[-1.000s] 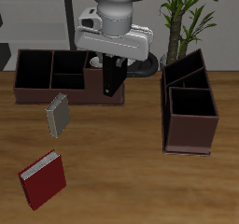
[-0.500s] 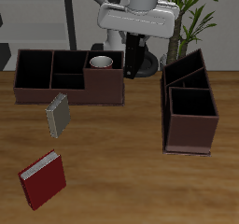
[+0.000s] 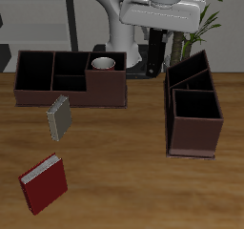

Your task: Place the red mug into the back desk caddy's right compartment and place the black book into the left desk caddy's right compartment

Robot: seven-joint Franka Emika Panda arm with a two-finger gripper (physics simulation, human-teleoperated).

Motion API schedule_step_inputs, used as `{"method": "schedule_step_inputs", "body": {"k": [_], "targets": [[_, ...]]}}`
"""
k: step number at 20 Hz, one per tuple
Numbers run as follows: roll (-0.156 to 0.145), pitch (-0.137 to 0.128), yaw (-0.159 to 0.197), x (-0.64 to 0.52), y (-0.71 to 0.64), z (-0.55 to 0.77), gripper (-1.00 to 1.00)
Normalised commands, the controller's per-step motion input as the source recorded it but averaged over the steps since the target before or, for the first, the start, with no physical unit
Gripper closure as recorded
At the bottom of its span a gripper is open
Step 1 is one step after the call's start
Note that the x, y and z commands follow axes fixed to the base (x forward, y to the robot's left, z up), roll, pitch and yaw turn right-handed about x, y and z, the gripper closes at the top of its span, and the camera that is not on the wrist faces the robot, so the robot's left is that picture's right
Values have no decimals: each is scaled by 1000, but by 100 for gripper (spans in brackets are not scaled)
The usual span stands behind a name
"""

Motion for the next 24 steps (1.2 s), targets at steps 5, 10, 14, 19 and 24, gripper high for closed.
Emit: {"method": "schedule_step_inputs", "body": {"k": [5,10,14,19,24], "targets": [[25,25,1,51,478,-5,100],[51,6,-1,31,526,110,100],[40,-9,17,-1,299,126,100],[20,4,-20,147,257,154,100],[9,23,0,187,218,-41,100]]}}
